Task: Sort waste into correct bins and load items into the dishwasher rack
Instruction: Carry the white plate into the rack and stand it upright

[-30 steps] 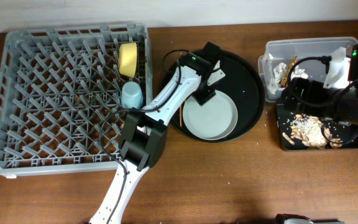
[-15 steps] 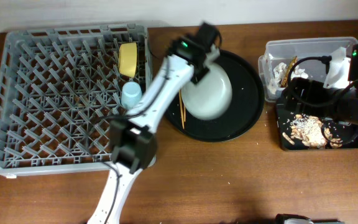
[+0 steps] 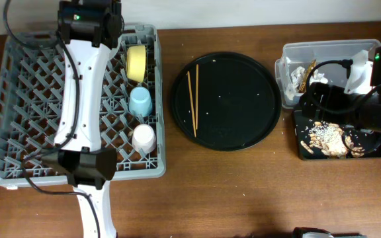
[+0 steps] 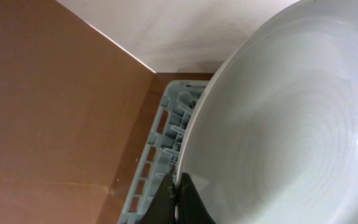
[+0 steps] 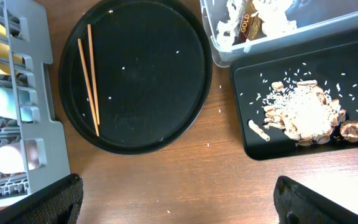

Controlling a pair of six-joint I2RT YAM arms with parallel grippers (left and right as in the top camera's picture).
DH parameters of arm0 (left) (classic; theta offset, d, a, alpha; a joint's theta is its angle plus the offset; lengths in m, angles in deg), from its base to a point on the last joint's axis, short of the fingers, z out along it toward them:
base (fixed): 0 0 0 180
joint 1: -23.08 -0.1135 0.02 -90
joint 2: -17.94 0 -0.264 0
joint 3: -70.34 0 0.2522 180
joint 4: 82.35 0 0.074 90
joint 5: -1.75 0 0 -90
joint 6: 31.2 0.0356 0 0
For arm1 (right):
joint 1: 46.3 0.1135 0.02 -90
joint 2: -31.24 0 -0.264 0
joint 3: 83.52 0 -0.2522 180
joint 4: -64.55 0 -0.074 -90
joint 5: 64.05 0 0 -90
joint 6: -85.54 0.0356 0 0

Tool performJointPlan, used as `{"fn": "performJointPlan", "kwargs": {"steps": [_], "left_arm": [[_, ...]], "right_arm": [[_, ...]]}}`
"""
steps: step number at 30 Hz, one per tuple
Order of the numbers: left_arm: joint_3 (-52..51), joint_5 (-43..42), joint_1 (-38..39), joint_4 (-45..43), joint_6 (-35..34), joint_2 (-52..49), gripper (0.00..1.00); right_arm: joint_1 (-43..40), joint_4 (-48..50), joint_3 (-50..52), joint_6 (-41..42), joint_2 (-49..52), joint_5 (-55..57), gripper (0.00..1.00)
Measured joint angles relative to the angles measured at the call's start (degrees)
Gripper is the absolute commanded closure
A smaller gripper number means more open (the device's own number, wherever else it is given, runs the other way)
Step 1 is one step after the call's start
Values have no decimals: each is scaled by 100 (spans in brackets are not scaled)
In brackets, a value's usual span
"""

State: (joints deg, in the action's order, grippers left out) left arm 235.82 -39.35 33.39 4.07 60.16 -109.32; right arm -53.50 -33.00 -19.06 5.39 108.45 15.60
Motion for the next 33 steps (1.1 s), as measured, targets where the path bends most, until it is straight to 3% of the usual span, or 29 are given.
{"fn": "performJointPlan", "kwargs": {"steps": [7, 17, 24, 26, 28, 33], "left_arm": [[-13, 138, -66, -136, -127, -1106, 100], [-13, 710, -173, -295, -343, -1198, 100], [-13, 437, -173, -299, -404, -1421, 98], [-15, 321, -170, -251, -413, -1620, 59], [-17, 138, -170, -236, -439, -1665, 32], [0, 26, -160, -175, -431, -1665, 17]], "right_arm": [[0, 15, 0, 0, 0, 0, 2], [0, 4, 0, 2, 0, 0, 2], [0, -4, 0, -2, 0, 0, 1], [0, -9, 0, -2, 0, 0, 2], [0, -9, 0, 0, 0, 0, 2], [0, -9, 0, -2, 0, 0, 2]]}}
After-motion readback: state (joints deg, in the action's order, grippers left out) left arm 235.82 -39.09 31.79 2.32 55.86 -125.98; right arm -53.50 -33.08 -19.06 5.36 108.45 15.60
